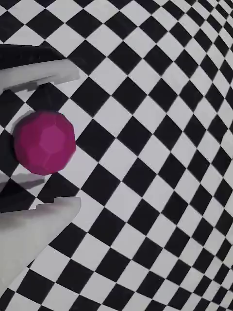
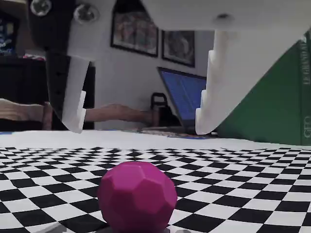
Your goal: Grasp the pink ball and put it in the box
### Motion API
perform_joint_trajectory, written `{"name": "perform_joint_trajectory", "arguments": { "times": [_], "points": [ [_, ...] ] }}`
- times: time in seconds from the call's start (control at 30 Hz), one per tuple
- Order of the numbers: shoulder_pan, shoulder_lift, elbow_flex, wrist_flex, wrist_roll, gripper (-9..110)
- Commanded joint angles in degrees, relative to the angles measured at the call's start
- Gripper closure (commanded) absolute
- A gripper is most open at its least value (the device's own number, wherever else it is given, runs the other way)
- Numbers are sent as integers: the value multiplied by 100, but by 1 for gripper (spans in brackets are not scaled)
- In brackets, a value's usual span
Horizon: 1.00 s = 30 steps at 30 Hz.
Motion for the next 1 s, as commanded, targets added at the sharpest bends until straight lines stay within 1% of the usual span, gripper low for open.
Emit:
{"name": "perform_joint_trajectory", "arguments": {
  "times": [0.0,0.37,0.97],
  "points": [
    [44,-79,53,-53,44,74],
    [62,-352,44,-97,44,74],
    [70,-958,26,-571,53,74]
  ]
}}
